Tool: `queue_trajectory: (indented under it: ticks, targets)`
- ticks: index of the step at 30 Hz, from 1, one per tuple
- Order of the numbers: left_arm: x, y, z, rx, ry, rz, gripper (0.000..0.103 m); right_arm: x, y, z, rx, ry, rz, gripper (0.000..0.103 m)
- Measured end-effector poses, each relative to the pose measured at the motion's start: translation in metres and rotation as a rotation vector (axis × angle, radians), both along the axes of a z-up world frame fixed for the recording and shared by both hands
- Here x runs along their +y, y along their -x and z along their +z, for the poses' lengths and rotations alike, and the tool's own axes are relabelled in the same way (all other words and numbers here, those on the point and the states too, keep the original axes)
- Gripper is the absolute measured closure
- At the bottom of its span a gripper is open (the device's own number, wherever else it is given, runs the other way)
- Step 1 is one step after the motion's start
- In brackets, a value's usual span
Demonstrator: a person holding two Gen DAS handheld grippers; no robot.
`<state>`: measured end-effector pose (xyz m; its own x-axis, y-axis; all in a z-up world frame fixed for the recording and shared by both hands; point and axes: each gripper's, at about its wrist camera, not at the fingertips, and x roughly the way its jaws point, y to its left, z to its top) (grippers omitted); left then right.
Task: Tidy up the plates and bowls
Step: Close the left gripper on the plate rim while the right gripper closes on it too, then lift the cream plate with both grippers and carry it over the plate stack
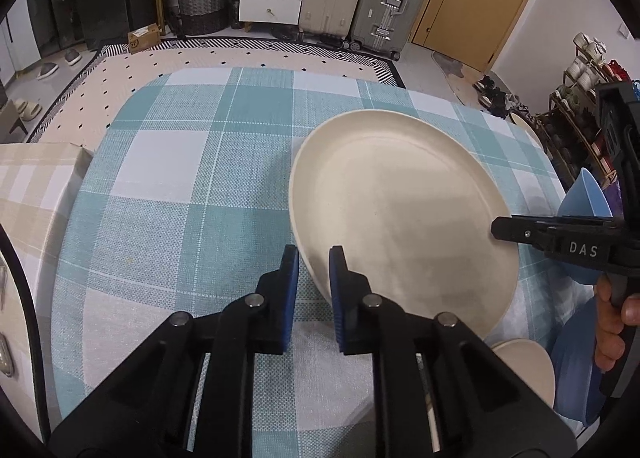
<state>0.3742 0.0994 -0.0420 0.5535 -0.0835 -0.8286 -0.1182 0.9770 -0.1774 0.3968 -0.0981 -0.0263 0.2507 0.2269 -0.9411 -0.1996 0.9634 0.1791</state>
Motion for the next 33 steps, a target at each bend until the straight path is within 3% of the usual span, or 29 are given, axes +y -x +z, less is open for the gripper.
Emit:
queue_trajectory:
  ticks: [33]
  targets:
    - [-0.013, 0.087, 0.092, -0.147, -0.055, 0.018, 0.09, -0.002, 0.069, 0.076, -0.15, -0.074, 0.05, 0.083]
